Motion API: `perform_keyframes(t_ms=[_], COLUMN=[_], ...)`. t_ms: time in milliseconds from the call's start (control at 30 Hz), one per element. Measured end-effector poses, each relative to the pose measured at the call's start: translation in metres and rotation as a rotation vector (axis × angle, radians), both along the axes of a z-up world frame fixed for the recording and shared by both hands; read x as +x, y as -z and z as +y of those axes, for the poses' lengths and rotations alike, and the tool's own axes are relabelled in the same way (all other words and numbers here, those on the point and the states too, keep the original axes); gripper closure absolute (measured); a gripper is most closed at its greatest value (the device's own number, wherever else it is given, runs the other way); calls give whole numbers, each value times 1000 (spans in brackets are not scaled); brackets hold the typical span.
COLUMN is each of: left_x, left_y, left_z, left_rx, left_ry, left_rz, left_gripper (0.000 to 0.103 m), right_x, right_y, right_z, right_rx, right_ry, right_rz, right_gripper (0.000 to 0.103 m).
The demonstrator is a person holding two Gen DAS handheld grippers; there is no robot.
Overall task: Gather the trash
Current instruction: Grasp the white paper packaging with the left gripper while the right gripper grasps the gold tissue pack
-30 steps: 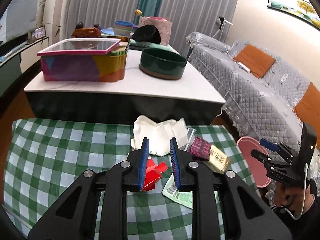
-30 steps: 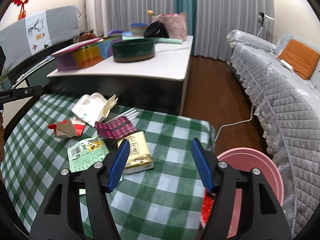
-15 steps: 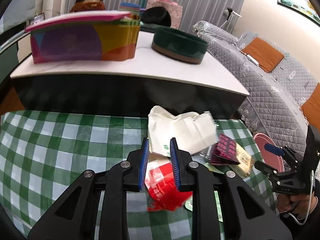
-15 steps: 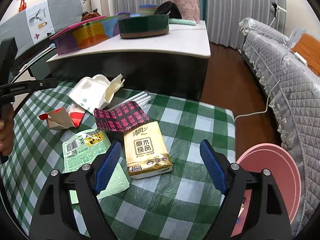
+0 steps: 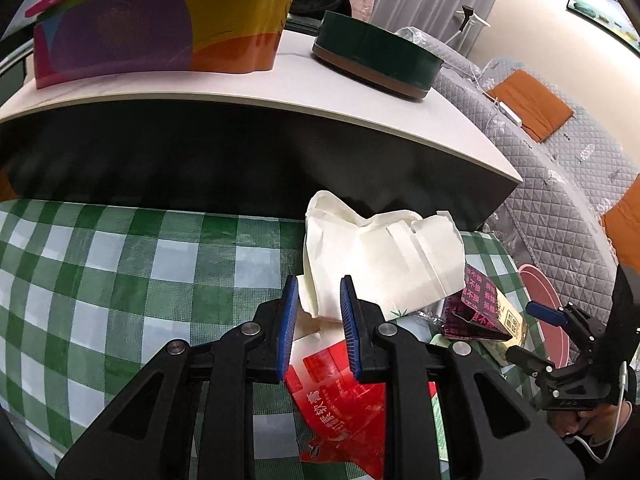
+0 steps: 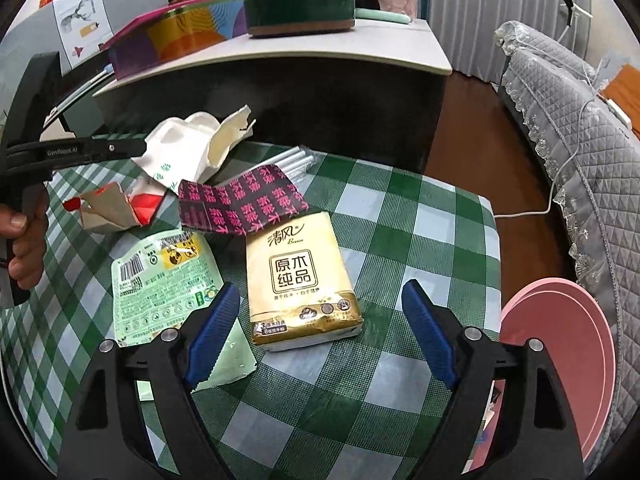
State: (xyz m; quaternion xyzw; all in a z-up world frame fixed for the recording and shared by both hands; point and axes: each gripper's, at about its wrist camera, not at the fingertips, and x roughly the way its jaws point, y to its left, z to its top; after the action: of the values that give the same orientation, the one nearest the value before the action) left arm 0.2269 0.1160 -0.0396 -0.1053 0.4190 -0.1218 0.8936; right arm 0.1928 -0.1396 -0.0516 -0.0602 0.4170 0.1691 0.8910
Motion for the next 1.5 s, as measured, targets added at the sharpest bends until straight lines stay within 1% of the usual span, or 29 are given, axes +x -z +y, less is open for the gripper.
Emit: perform_keyframes(t_ms=[200,333,367,433,467,533,567,600,633,667,800,867,1033,1167,1500], left_x=[4,6,6,7,7,6,6,5,5,4,1,-2,-11,-21,-57], left_y=[4,9,10,12,12,10,9,7,5,3,-4,-9,-24,-34,-66], left_z=[-3,-2,-1,1,1,-1,-2,-4,-6,-8,-16,-19,-26,-35,-45], left_rx=[6,6,1,-16,-24,-22,-27,-33,-32,-26,11,14,37,56,95], left_ry=[5,-1,-4,-6,-7,-5,3,12,18,25,34,40,53,63,52], left_rz=[15,52,59,72,76,64,63,60,54,48,18,0,-49,-83,-175], left_gripper=[81,80,77,69,69,70,70,72,79,84,92,95,98,98,98], right_x=[1,-1,-1,-1,-1,-1,-2,-2,-2,-3,-7,-9,-14,-20,-51], right_y=[3,3,3,3,3,3,3,3,3,2,-2,-6,-15,-22,-49], right_z=[4,6,6,5,4,3,2,2,2,2,1,-1,-12,-21,-39], right_rx=[-7,-16,-17,-21,-21,-21,-19,-21,-23,-25,-36,-36,-29,-20,-1], right_ry=[-13,-19,-19,-16,-15,-14,-15,-15,-15,-17,-13,-5,27,45,76], right_rz=[11,8,8,8,9,10,12,13,11,10,-15,-30,-55,-69,-132], right_gripper=[21,22,23,26,28,40,44,45,45,46,47,48,49,49,49])
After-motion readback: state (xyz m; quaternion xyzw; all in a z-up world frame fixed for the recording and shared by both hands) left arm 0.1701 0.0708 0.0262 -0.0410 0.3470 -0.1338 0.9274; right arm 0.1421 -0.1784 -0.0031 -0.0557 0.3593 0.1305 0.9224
